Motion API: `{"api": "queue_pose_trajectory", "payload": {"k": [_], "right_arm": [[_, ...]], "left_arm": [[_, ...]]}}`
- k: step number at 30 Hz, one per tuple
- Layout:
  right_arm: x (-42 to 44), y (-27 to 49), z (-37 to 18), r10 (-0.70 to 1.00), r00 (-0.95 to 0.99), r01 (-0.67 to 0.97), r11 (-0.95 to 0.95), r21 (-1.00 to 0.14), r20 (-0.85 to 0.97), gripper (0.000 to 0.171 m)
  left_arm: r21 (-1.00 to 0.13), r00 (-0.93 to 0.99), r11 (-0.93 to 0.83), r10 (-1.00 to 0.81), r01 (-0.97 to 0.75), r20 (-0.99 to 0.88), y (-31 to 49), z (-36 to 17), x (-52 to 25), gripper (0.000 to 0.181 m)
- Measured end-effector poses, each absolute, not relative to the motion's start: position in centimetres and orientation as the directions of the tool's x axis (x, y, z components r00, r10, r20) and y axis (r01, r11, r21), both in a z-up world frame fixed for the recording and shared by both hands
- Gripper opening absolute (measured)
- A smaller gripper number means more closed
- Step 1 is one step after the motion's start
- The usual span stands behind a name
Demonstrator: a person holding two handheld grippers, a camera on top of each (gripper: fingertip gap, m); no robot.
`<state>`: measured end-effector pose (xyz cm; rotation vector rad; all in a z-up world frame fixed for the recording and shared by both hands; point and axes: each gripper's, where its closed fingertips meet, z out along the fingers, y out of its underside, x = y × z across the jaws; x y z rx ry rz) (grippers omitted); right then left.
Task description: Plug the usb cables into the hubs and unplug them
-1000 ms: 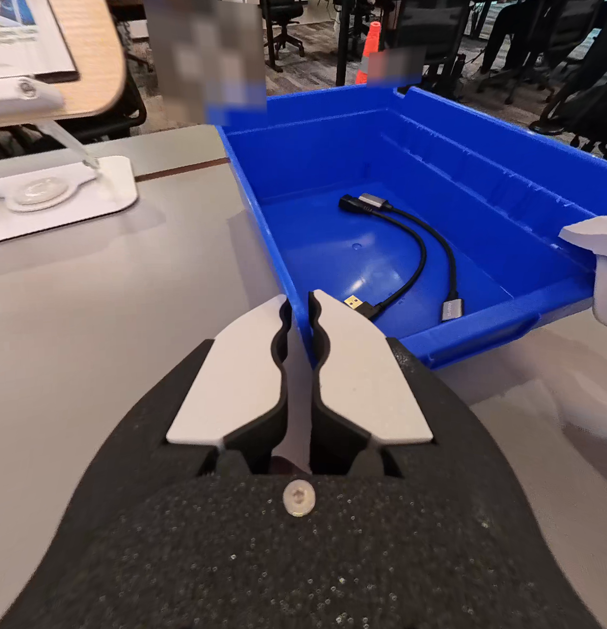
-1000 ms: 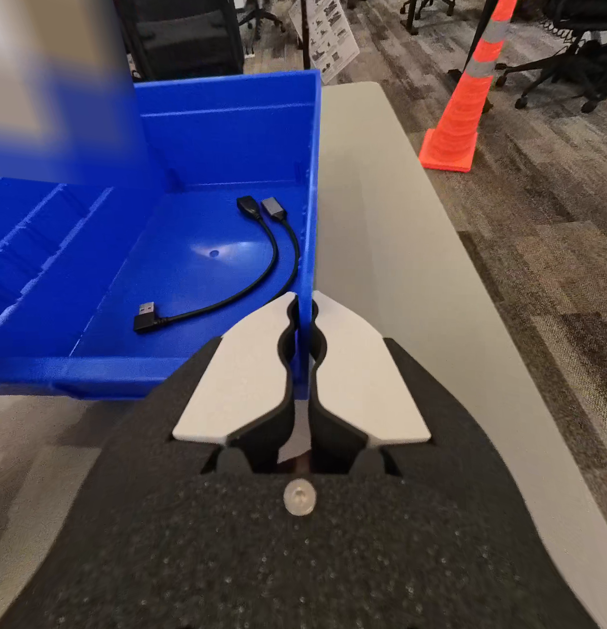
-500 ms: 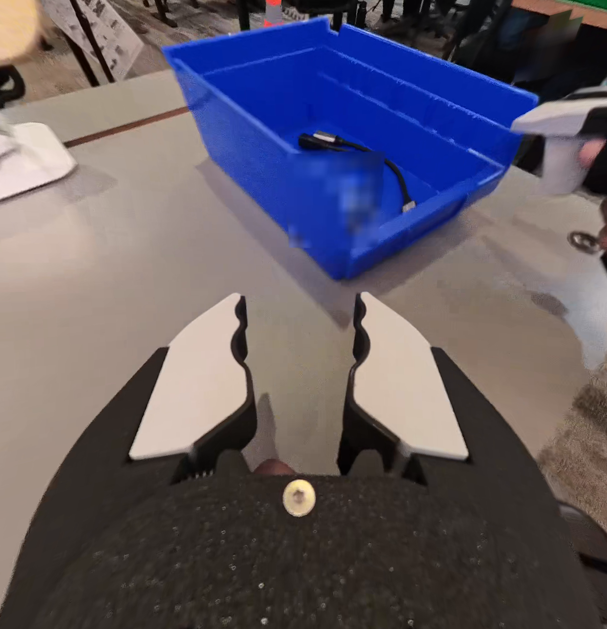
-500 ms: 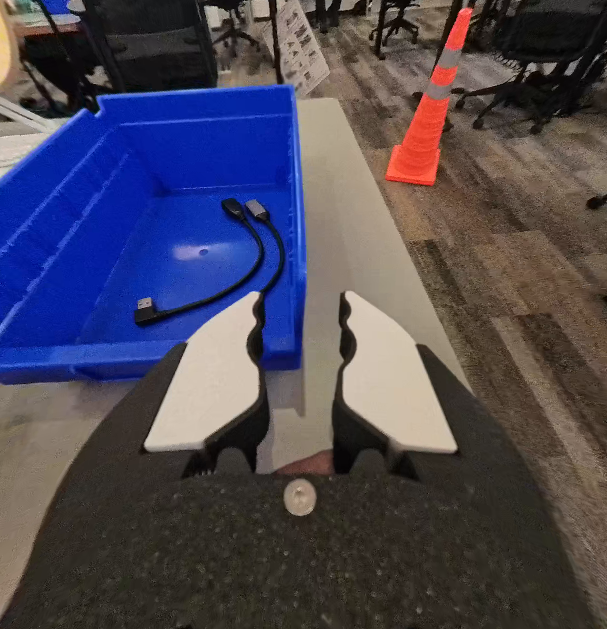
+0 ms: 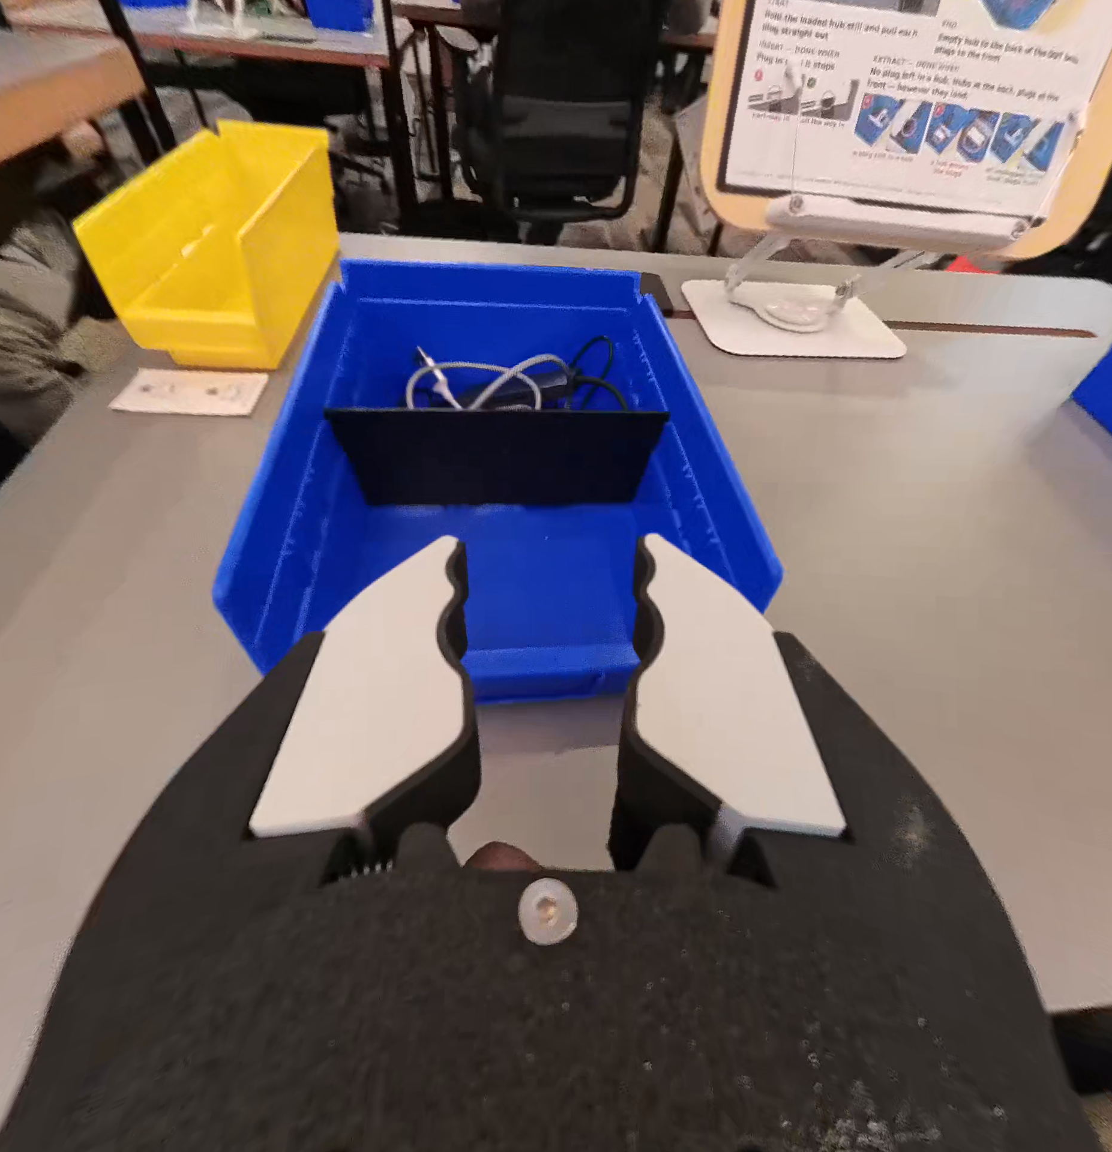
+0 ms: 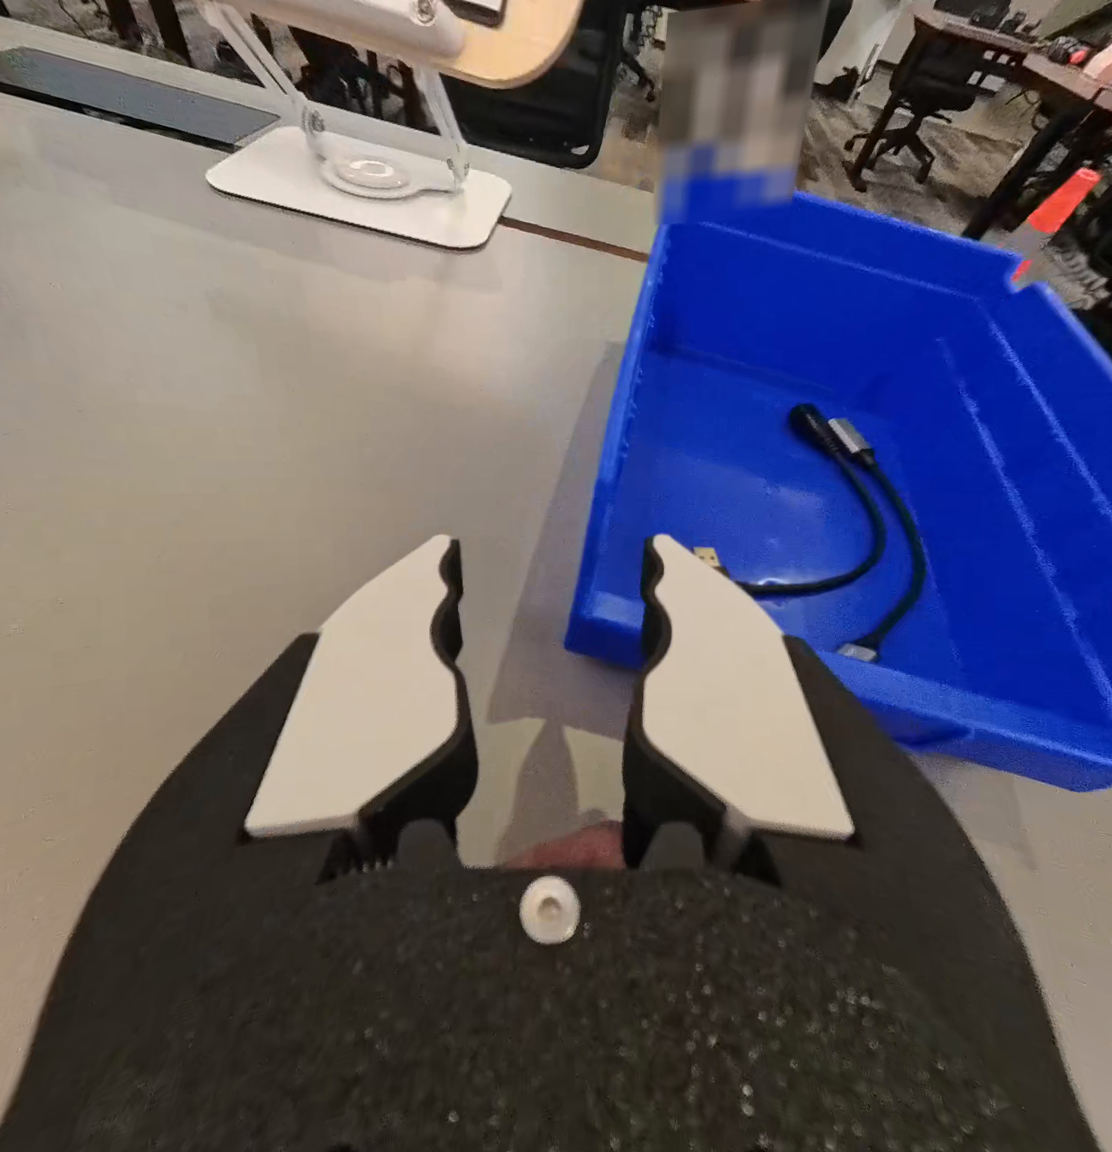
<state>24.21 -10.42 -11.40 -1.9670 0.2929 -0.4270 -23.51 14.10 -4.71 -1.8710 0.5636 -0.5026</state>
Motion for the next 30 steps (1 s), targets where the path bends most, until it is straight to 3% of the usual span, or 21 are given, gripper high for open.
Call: {"api": "queue_pose_trajectory", "payload": {"k": [3, 6, 7, 11, 15, 18, 25, 27, 28, 29, 30], "right_arm": [[25.9, -9.5, -11.7, -0.479, 0.845, -0.021, -0.472, -0.881, 0.236, 0.048], [26.9, -9.3, -12.5, -0.535, 0.811, -0.07, -0.493, -0.867, 0.238, 0.007], [26.9, -9.4, -12.6, -0.543, 0.809, -0.081, -0.482, -0.873, 0.225, 0.004], [26.3, -10.9, -12.6, -0.556, 0.811, -0.116, -0.455, -0.883, 0.18, 0.003], [24.5, -13.1, -12.6, -0.524, 0.835, -0.112, -0.458, -0.882, 0.166, 0.002], [24.0, -14.4, -12.6, -0.489, 0.856, -0.099, -0.474, -0.875, 0.168, 0.002], [24.4, -15.3, -12.3, -0.46, 0.872, -0.09, -0.483, -0.871, 0.165, 0.003], [24.1, -15.5, -10.8, -0.483, 0.849, -0.028, -0.448, -0.894, 0.215, 0.022], [23.8, -15.7, -9.8, -0.495, 0.832, 0.013, -0.435, -0.9, 0.251, 0.028], [23.4, -15.8, -8.7, -0.506, 0.813, 0.06, -0.419, -0.906, 0.288, 0.03], [22.8, -15.8, -7.6, -0.515, 0.796, 0.108, -0.398, -0.911, 0.318, 0.029]], "left_arm": [[-0.93, 0.785, -0.337, -0.612, -0.15, 0.095, 13.9, -6.0, -23.1, 0.05], [-0.922, 0.759, -0.327, -0.648, -0.207, 0.059, 13.0, -7.7, -20.6, 0.05], [-0.921, 0.756, -0.315, -0.654, -0.23, 0.035, 12.8, -8.2, -19.8, 0.05], [-0.904, 0.731, -0.255, -0.677, -0.343, -0.086, 12.4, -10.1, -17.5, 0.051], [-0.901, 0.715, -0.232, -0.689, -0.367, -0.114, 11.9, -10.6, -16.1, 0.039], [-0.902, 0.695, -0.243, -0.714, -0.358, -0.084, 11.0, -10.1, -15.0, 0.058], [-0.891, 0.682, -0.289, -0.731, -0.35, -0.031, 10.2, -10.9, -11.4, 0.059], [-0.863, 0.735, -0.315, -0.672, -0.396, -0.092, 11.5, -12.3, -11.6, 0.042], [-0.851, 0.757, -0.324, -0.642, -0.413, -0.123, 12.0, -12.8, -12.1, 0.019], [-0.852, 0.772, -0.332, -0.623, -0.404, -0.124, 12.2, -12.9, -12.5, 0.007], [-0.857, 0.791, -0.353, -0.605, -0.375, -0.097, 12.1, -12.9, -12.9, 0.005]]}}
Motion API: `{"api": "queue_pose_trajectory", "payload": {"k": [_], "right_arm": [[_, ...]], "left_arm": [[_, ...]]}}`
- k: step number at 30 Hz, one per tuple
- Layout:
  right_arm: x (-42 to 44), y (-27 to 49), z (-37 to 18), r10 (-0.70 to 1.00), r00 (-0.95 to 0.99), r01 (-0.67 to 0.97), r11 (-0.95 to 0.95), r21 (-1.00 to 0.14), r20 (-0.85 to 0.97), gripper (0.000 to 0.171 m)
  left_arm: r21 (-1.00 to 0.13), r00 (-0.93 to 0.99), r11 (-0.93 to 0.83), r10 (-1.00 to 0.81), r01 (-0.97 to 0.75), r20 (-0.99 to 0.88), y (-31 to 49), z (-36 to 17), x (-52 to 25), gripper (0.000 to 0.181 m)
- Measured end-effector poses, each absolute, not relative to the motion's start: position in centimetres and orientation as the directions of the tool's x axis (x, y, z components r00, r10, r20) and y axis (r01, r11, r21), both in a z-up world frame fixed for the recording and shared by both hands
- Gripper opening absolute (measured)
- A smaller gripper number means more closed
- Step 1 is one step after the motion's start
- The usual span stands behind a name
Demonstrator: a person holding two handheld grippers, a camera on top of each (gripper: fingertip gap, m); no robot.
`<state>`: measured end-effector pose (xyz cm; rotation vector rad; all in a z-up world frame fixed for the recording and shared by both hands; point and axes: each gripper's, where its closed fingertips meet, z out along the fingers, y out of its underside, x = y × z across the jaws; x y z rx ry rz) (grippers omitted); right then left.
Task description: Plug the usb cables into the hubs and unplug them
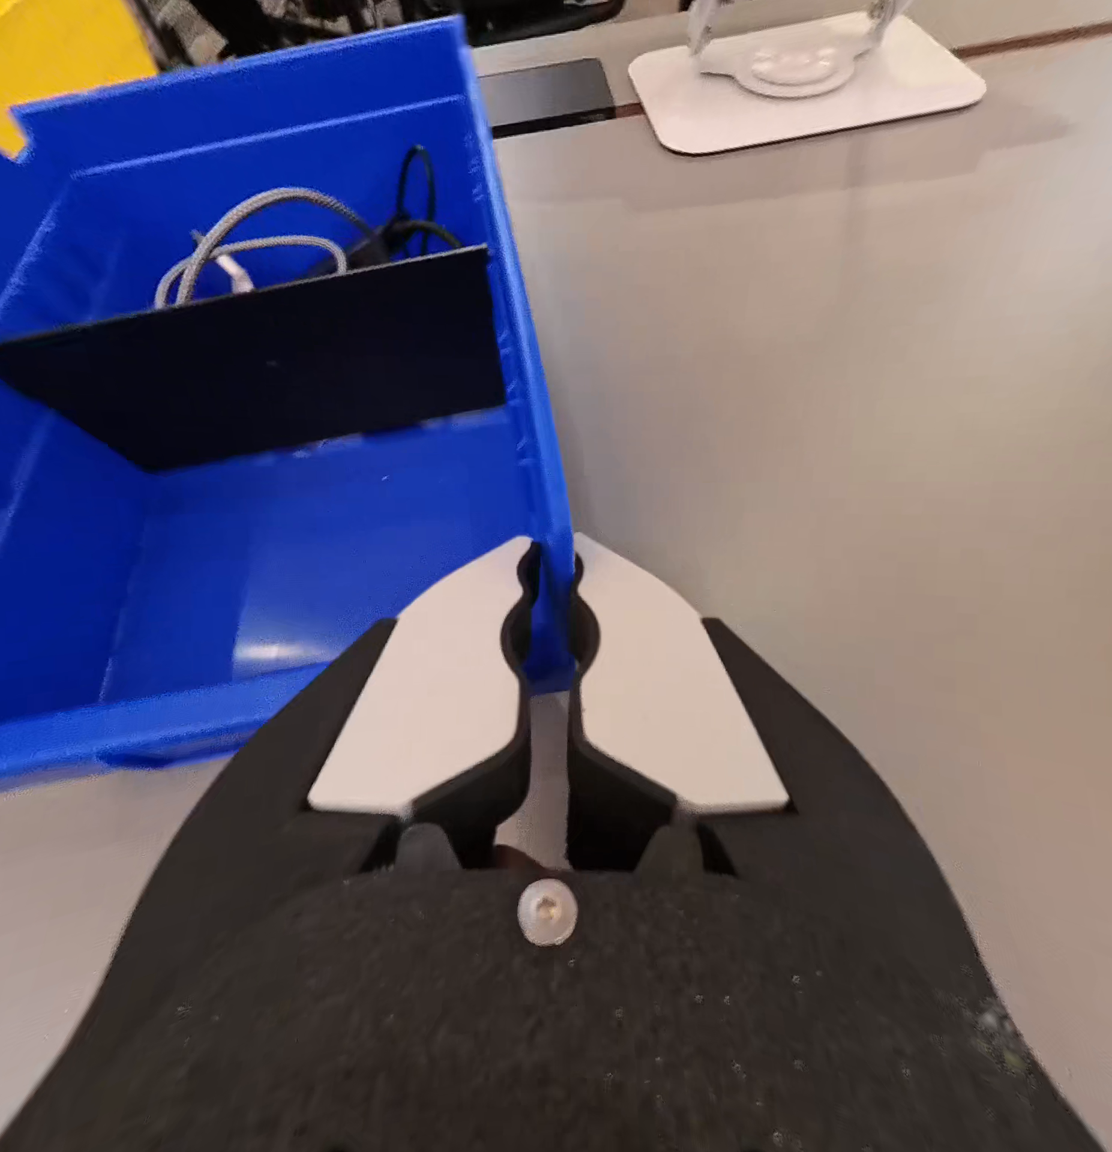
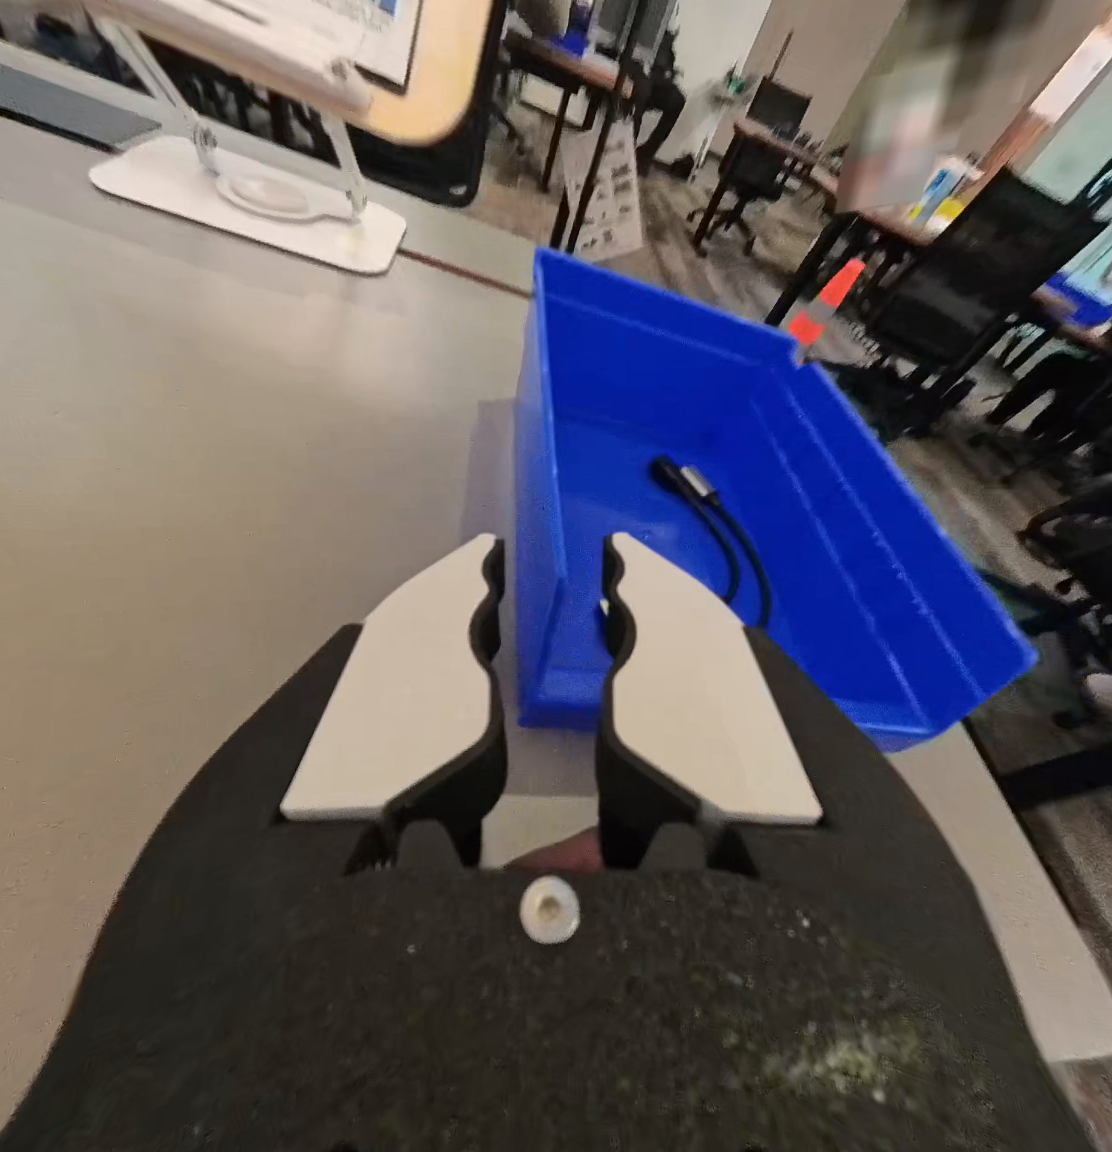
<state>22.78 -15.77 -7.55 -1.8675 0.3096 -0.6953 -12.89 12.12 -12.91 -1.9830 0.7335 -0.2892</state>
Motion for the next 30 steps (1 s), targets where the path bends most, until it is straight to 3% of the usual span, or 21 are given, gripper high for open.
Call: {"api": "queue_pose_trajectory", "payload": {"k": [3, 7, 9, 12, 15, 17, 22, 30], "right_arm": [[18.8, -14.0, -5.1, -0.44, 0.837, 0.198, -0.313, -0.929, 0.326, 0.02], [11.2, -9.7, -6.0, -0.158, 0.975, 0.114, -0.262, -0.958, 0.159, 0.014], [8.2, -7.9, -8.1, -0.008, 0.999, 0.046, -0.322, -0.946, 0.052, 0.015], [7.0, -6.5, -12.7, 0.09, 0.995, 0.012, -0.514, -0.858, -0.04, 0.033], [9.0, -5.1, -14.5, 0.041, 0.999, 0.015, -0.549, -0.836, -0.01, 0.039], [10.1, -4.5, -14.3, 0.007, 1.0, -0.007, -0.526, -0.851, -0.013, 0.047], [12.3, -4.4, -12.6, -0.113, 0.993, -0.086, -0.451, -0.888, -0.039, 0.06], [15.0, -6.2, -11.7, -0.286, 0.958, -0.145, -0.392, -0.908, -0.029, 0.063]], "left_arm": [[-0.865, 0.83, -0.364, -0.549, -0.346, -0.101, 11.9, -12.9, -15.2, 0.002], [-0.876, 0.855, -0.399, -0.519, -0.271, -0.028, 10.5, -12.8, -18.7, 0.004], [-0.88, 0.866, -0.414, -0.5, -0.234, 0.005, 9.5, -12.8, -19.7, 0.004], [-0.881, 0.868, -0.398, -0.495, -0.258, -0.031, 8.6, -12.8, -19.4, 0.003], [-0.878, 0.862, -0.363, -0.496, -0.311, -0.1, 8.4, -12.7, -19.0, 0.004], [-0.898, 0.838, -0.308, -0.534, -0.316, -0.112, 7.1, -11.1, -18.8, 0.037], [-0.961, 0.677, -0.256, -0.726, -0.101, 0.122, 2.4, -4.9, -13.7, 0.049], [-0.941, 0.68, -0.313, -0.718, -0.126, 0.147, 5.9, -9.9, -6.9, 0.058]]}}
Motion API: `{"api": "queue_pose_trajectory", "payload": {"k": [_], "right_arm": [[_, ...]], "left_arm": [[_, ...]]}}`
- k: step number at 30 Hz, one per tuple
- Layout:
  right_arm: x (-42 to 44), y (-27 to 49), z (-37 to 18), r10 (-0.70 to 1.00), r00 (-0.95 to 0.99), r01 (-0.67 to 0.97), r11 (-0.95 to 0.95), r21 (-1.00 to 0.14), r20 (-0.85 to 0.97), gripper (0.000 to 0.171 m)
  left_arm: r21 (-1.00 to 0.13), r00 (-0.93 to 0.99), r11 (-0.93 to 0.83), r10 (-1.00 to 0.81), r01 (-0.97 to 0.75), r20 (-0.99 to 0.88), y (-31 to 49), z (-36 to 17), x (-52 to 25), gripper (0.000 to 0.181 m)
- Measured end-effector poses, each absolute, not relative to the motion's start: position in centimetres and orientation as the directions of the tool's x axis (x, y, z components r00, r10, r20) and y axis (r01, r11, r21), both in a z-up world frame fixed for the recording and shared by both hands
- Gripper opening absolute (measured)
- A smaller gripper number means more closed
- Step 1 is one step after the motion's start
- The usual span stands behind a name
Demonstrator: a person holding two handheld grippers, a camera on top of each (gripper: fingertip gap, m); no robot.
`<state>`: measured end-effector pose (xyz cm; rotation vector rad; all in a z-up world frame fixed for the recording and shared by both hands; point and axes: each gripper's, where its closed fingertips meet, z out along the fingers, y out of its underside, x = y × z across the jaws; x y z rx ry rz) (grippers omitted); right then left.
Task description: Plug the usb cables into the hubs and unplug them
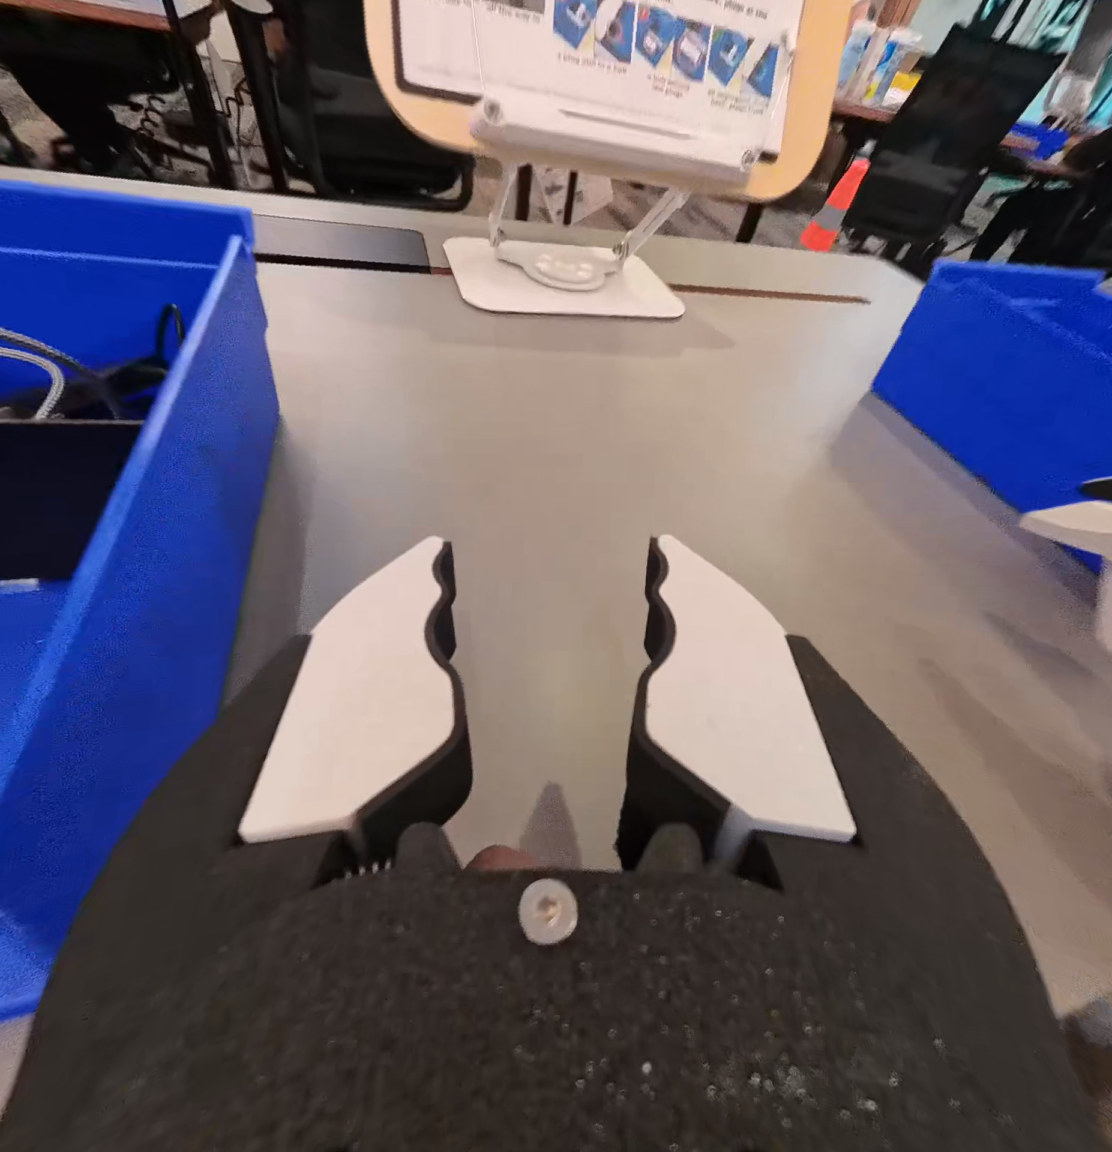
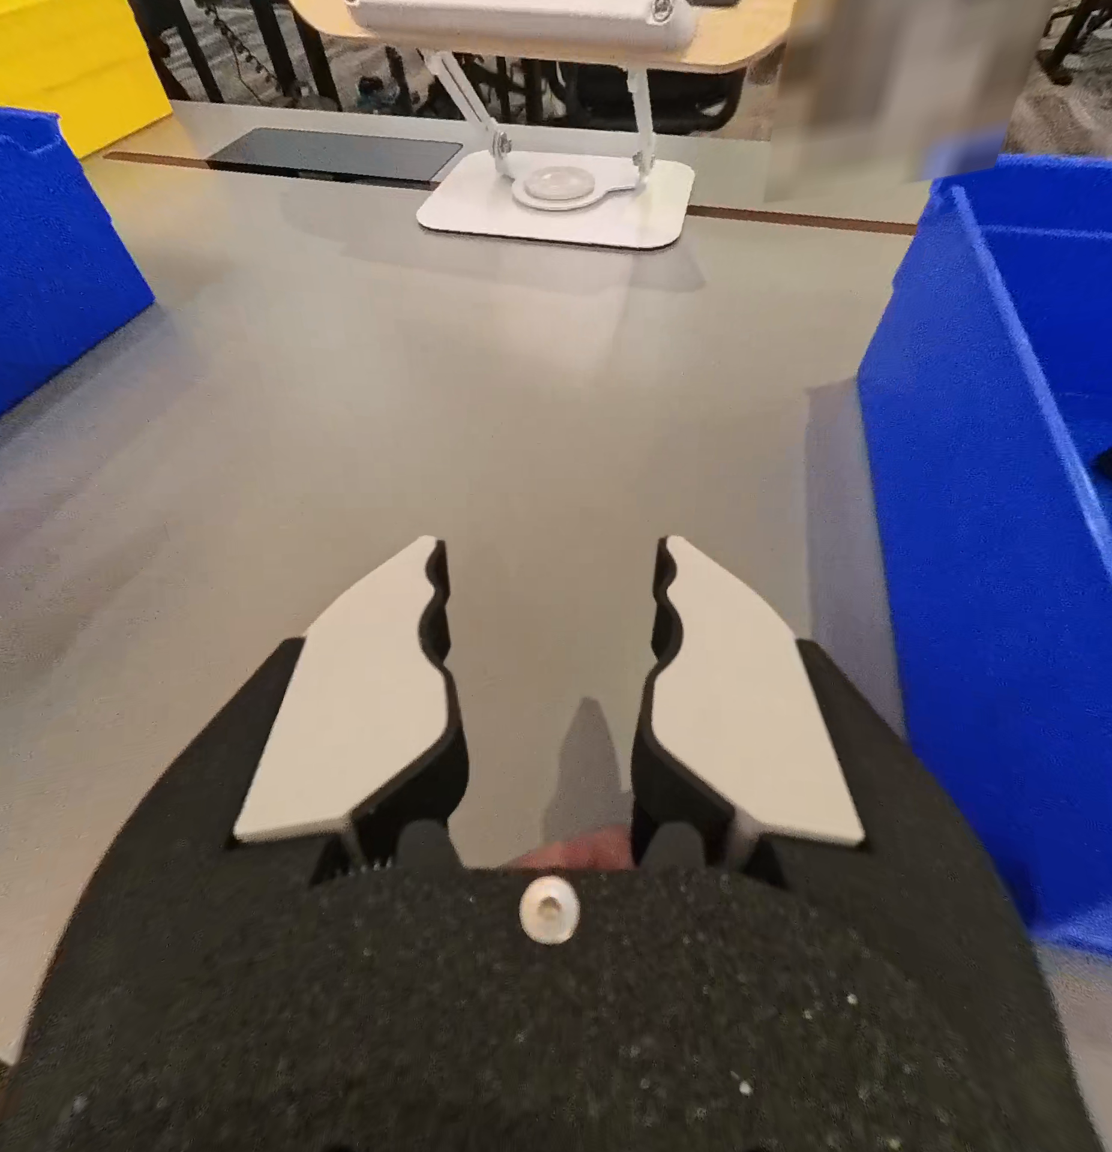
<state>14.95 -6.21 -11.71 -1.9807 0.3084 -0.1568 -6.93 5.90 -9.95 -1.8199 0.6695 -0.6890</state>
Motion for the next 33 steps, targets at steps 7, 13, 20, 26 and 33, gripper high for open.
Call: {"api": "queue_pose_trajectory", "payload": {"k": [7, 13, 20, 26, 33], "right_arm": [[16.2, -10.4, -8.2, -0.289, 0.957, -0.059, -0.317, -0.947, 0.037, 0.062], [23.4, -16.2, -8.5, -0.549, 0.825, -0.071, -0.335, -0.94, 0.133, 0.023], [25.3, -14.3, -11.2, -0.557, 0.826, -0.151, -0.367, -0.918, 0.087, 0.003], [25.4, -13.3, -11.2, -0.535, 0.838, -0.12, -0.374, -0.92, 0.109, 0.003], [22.3, -14.1, -8.1, -0.515, 0.839, -0.021, -0.353, -0.935, 0.176, 0.034]], "left_arm": [[-0.96, 0.754, -0.14, -0.65, -0.243, -0.096, 5.0, -6.6, -12.5, 0.052], [-0.918, 0.86, -0.295, -0.502, -0.266, -0.088, 8.6, -10.6, -19.4, 0.049], [-0.909, 0.838, -0.31, -0.541, -0.281, -0.074, 12.0, -11.6, -17.5, 0.003], [-0.904, 0.839, -0.303, -0.534, -0.301, -0.101, 13.2, -11.8, -16.5, 0.002], [-0.961, 0.798, -0.23, -0.603, -0.152, 0.018, 7.9, -7.2, -15.6, 0.042]]}}
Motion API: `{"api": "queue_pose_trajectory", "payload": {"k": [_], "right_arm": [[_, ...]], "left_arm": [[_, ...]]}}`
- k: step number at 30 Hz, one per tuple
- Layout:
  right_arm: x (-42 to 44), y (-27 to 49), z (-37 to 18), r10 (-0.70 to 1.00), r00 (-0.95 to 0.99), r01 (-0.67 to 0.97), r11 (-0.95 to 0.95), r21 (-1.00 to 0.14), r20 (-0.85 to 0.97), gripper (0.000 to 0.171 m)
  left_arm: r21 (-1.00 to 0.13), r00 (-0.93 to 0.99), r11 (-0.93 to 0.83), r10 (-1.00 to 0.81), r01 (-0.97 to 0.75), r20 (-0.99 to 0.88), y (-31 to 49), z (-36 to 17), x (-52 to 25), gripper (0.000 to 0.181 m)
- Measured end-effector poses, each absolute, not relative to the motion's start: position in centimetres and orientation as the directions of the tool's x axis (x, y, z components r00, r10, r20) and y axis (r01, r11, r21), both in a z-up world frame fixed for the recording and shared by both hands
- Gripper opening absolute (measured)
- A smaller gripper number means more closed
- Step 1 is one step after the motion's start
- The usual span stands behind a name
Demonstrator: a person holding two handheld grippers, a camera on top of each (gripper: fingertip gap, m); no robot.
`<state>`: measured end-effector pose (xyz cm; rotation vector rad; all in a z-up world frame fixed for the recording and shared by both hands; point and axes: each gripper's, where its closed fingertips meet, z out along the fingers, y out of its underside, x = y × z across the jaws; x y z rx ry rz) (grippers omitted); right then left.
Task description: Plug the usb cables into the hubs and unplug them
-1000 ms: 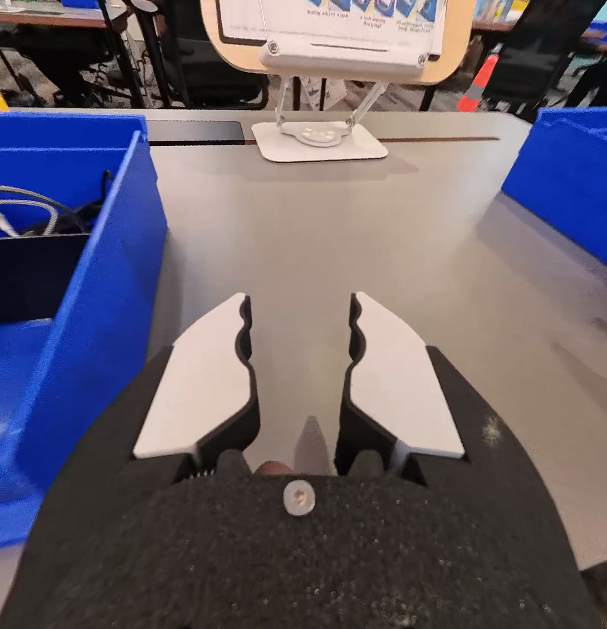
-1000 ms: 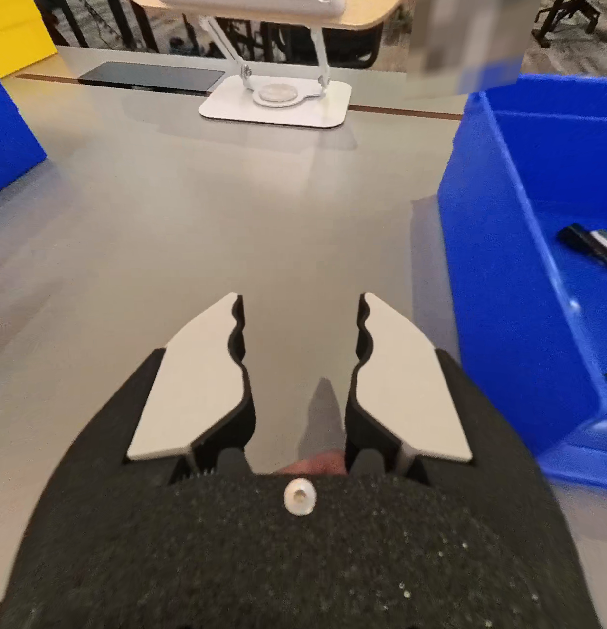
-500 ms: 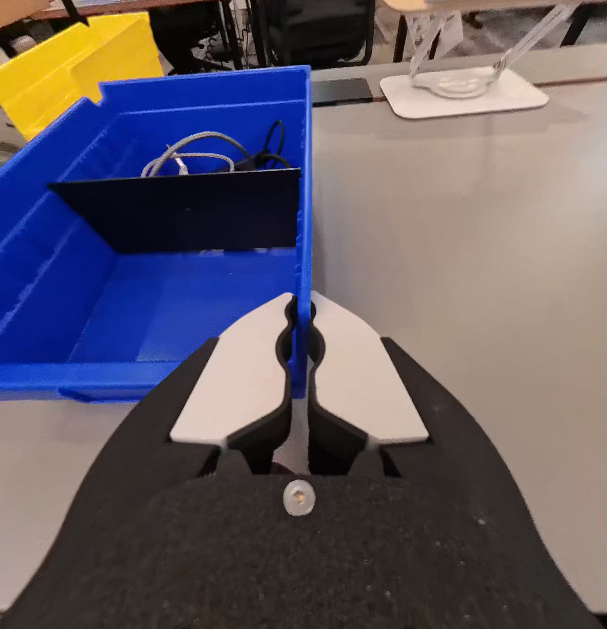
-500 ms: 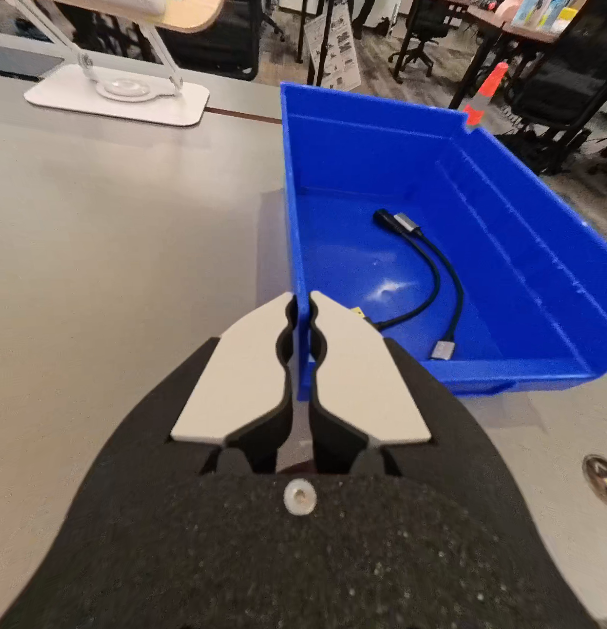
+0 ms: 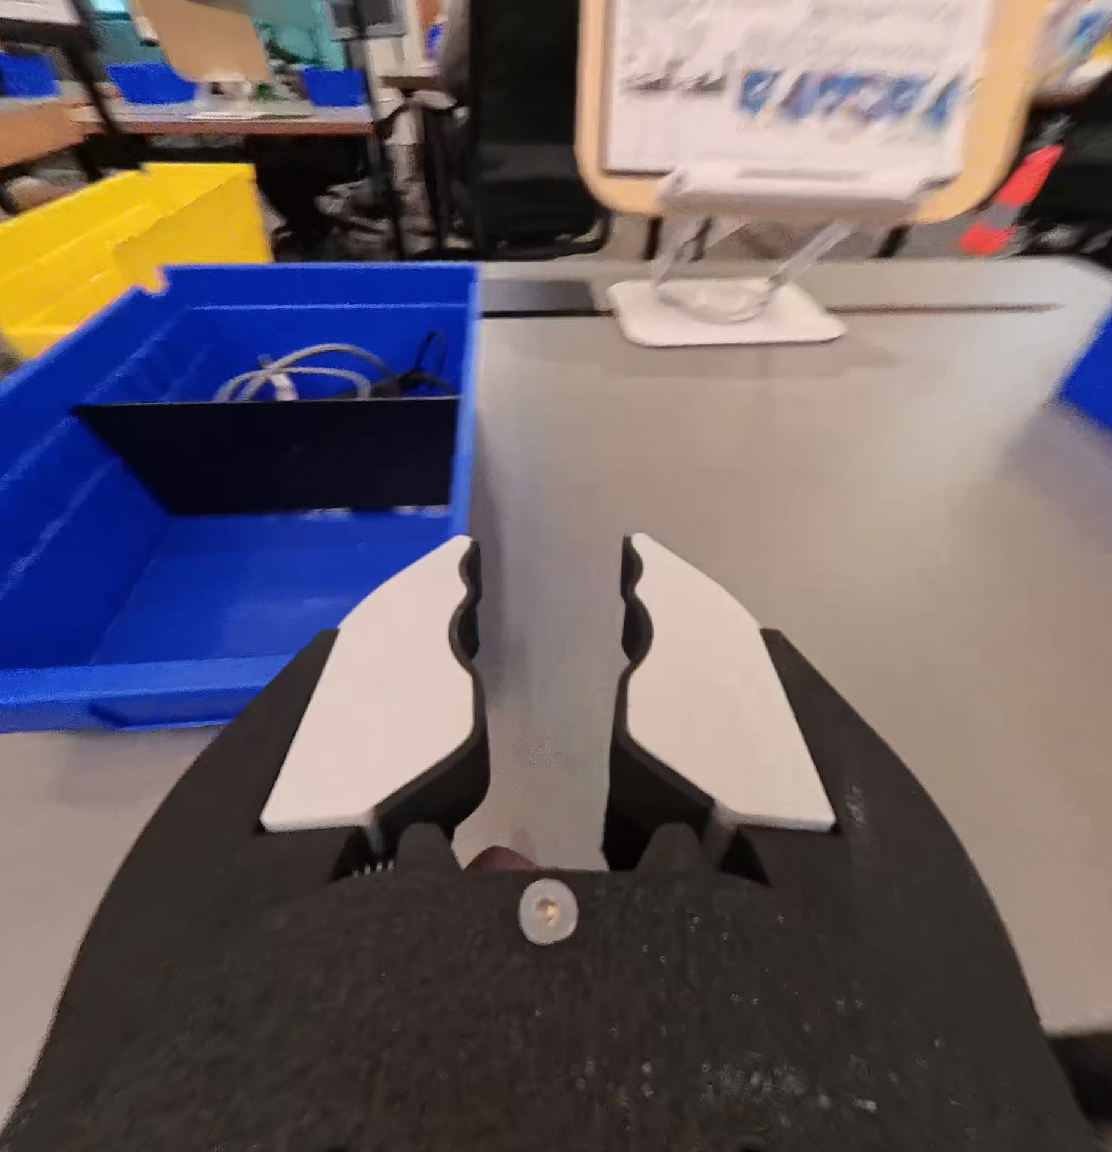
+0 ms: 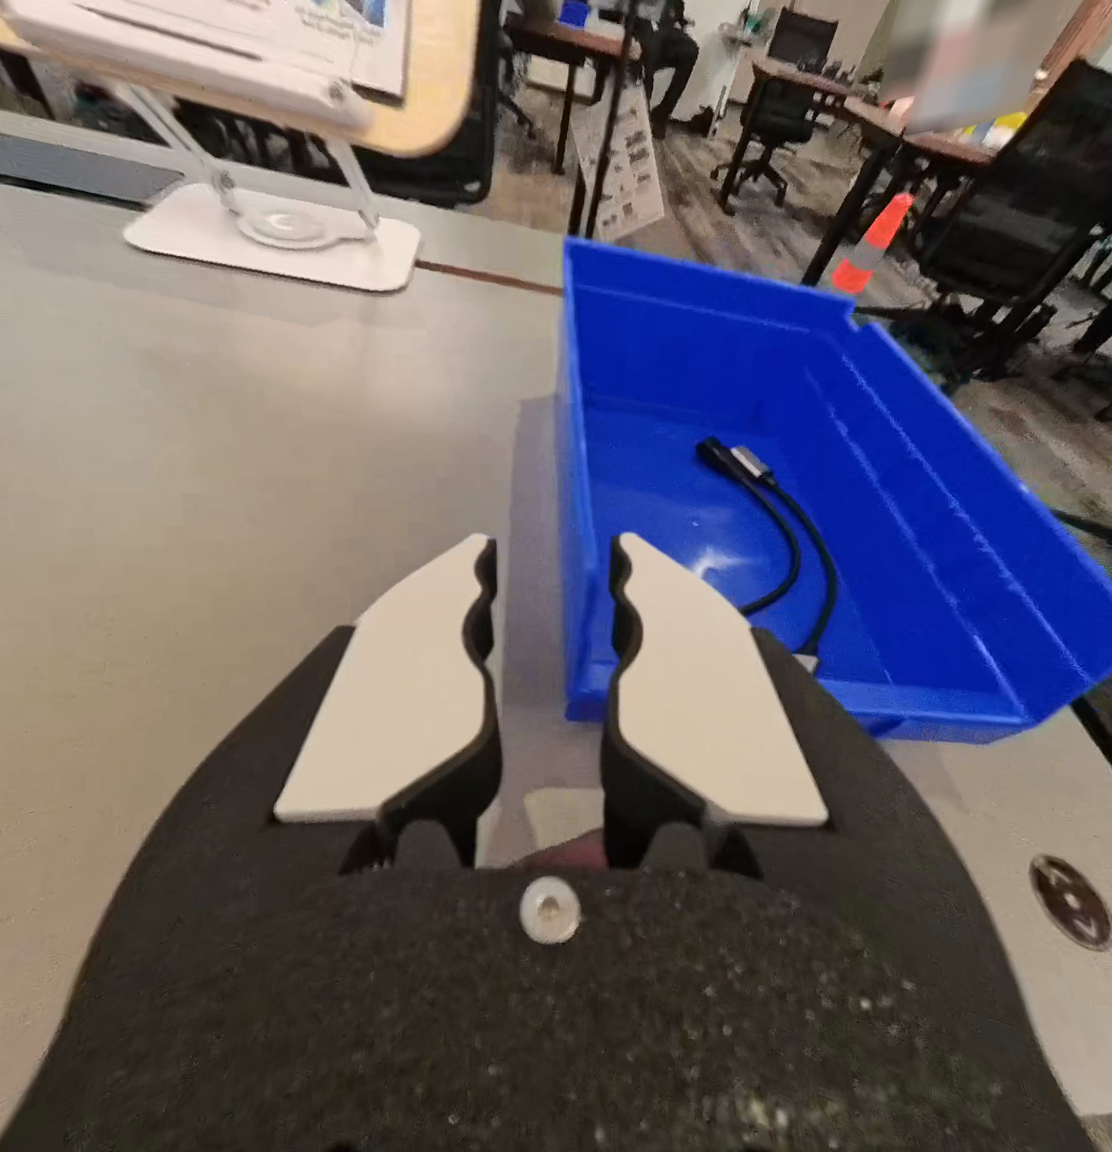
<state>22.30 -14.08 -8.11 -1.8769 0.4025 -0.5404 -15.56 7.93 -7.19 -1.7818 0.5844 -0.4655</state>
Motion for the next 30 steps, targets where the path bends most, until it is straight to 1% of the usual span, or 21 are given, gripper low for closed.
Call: {"api": "queue_pose_trajectory", "payload": {"k": [2, 4, 5, 6, 8, 11, 14, 16, 17, 19, 20, 22, 24, 27, 30], "right_arm": [[18.3, -12.4, -7.7, -0.408, 0.905, -0.022, -0.322, -0.947, 0.118, 0.033], [14.7, -10.3, -9.0, -0.294, 0.956, -0.076, -0.324, -0.943, 0.024, 0.036], [13.6, -9.4, -10.1, -0.256, 0.966, -0.116, -0.337, -0.934, -0.027, 0.037], [12.7, -8.7, -11.3, -0.231, 0.97, -0.158, -0.358, -0.92, -0.077, 0.041], [11.9, -7.9, -12.7, -0.21, 0.966, -0.222, -0.369, -0.903, -0.151, 0.047], [11.4, -7.6, -13.5, -0.205, 0.97, -0.204, -0.389, -0.899, -0.131, 0.048], [11.4, -7.6, -13.1, -0.204, 0.974, -0.171, -0.383, -0.908, -0.097, 0.047], [11.4, -7.5, -13.0, -0.195, 0.974, -0.18, -0.378, -0.908, -0.112, 0.045], [11.2, -7.4, -12.9, -0.186, 0.975, -0.187, -0.376, -0.908, -0.123, 0.044], [11.1, -7.4, -12.8, -0.175, 0.976, -0.191, -0.377, -0.906, -0.133, 0.043], [11.1, -7.5, -12.8, -0.174, 0.976, -0.188, -0.375, -0.908, -0.13, 0.042], [11.2, -7.7, -12.6, -0.171, 0.978, -0.173, -0.372, -0.912, -0.116, 0.041], [11.3, -7.8, -12.6, -0.169, 0.98, -0.159, -0.376, -0.913, -0.101, 0.04], [11.6, -8.0, -12.5, -0.18, 0.979, -0.155, -0.369, -0.916, -0.093, 0.038], [11.6, -8.2, -12.4, -0.18, 0.978, -0.162, -0.364, -0.917, -0.101, 0.037]], "left_arm": [[-0.959, 0.722, -0.257, -0.685, -0.12, 0.093, 5.6, -6.8, -13.0, 0.044], [-0.956, 0.687, -0.256, -0.721, -0.142, 0.091, 4.9, -7.9, -11.2, 0.048], [-0.948, 0.676, -0.268, -0.732, -0.17, 0.086, 4.7, -9.0, -10.4, 0.052], [-0.94, 0.663, -0.284, -0.743, -0.19, 0.091, 4.4, -10.0, -9.9, 0.054], [-0.93, 0.651, -0.307, -0.752, -0.204, 0.106, 3.9, -11.4, -9.3, 0.055], [-0.922, 0.648, -0.312, -0.756, -0.228, 0.095, 3.3, -12.3, -9.2, 0.055], [-0.919, 0.645, -0.318, -0.758, -0.234, 0.098, 3.1, -12.3, -9.5, 0.054], [-0.923, 0.637, -0.3, -0.766, -0.241, 0.083, 3.3, -11.1, -10.1, 0.054], [-0.933, 0.634, -0.264, -0.771, -0.244, 0.052, 3.8, -9.7, -10.7, 0.053], [-0.948, 0.639, -0.141, -0.766, -0.286, -0.079, 6.2, -5.8, -12.7, 0.05], [-0.938, 0.641, -0.092, -0.751, -0.334, -0.155, 8.1, -4.0, -14.1, 0.051], [-0.896, 0.617, -0.053, -0.743, -0.441, -0.26, 12.7, -1.5, -16.4, 0.051], [-0.837, 0.58, -0.085, -0.758, -0.54, -0.297, 17.9, -1.0, -17.8, 0.05], [-0.69, 0.486, -0.154, -0.815, -0.708, -0.316, 24.7, -3.3, -18.5, 0.05], [-0.546, 0.334, -0.132, -0.897, -0.827, -0.289, 27.2, -5.4, -17.2, 0.049]]}}
